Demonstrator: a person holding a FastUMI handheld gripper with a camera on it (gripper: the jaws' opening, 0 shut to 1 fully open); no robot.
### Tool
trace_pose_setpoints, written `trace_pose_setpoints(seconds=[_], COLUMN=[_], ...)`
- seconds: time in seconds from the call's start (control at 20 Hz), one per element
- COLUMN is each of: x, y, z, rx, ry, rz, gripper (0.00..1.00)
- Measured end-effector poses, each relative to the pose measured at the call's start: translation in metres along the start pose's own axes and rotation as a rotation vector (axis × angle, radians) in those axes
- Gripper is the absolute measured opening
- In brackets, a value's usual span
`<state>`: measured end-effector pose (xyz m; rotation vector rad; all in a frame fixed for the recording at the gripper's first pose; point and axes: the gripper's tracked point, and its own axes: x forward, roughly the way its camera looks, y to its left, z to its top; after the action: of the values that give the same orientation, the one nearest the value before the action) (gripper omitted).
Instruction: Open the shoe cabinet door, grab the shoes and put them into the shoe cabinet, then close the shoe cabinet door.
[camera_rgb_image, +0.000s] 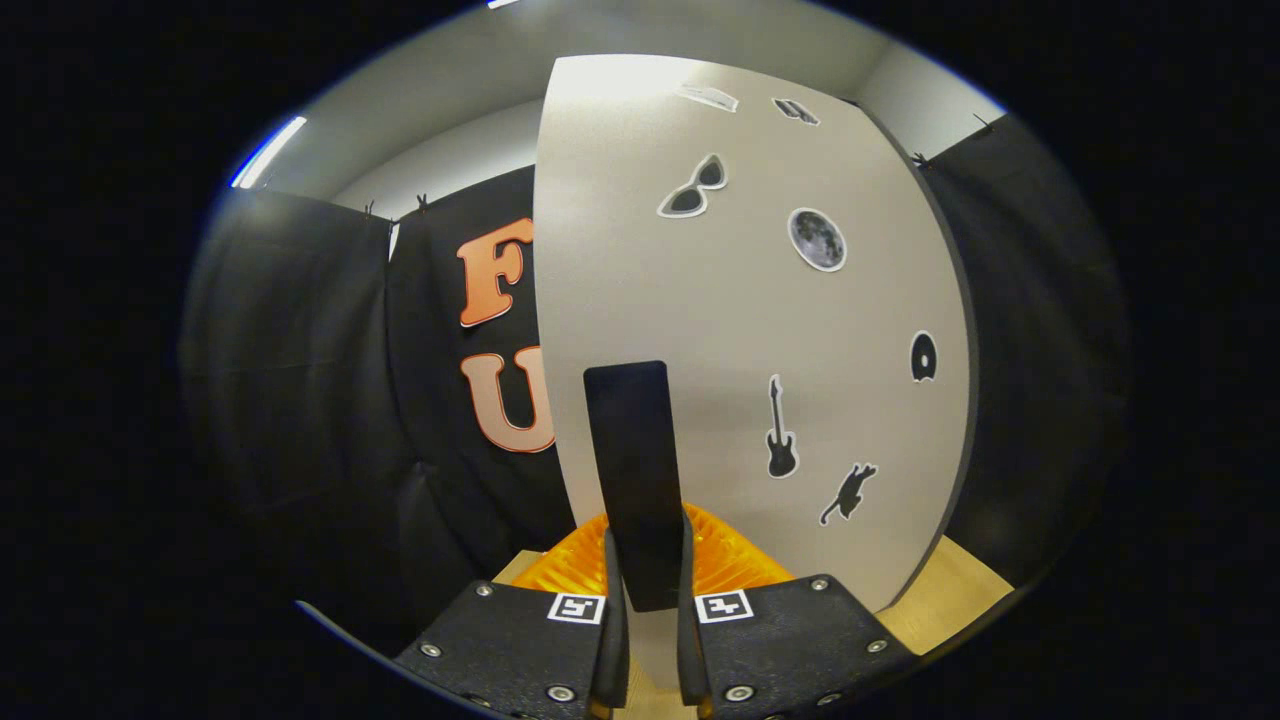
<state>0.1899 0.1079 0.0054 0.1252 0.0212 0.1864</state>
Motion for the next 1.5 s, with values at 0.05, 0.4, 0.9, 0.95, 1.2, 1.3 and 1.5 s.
trace_pose_setpoints(seconds=[0.05, 0.4, 0.9, 0.95, 1.2, 1.3, 1.5], x=[-0.01, -0.065, -0.112, -0.116, -0.135, -0.144, -0.149], y=[-0.007, -0.047, -0.112, -0.12, -0.166, -0.186, -0.222], z=[0.001, 0.001, 0.008, 0.008, 0.012, 0.008, 0.011], rx=[0.0, 0.009, 0.001, -0.002, 0.043, 0.048, 0.065], ry=[-0.005, -0.003, -0.023, -0.026, -0.034, -0.03, -0.02], rz=[-0.021, -0.115, -0.267, -0.282, -0.3, -0.277, -0.231], gripper=[0.18, 0.18, 0.11, 0.1, 0.07, 0.07, 0.07])
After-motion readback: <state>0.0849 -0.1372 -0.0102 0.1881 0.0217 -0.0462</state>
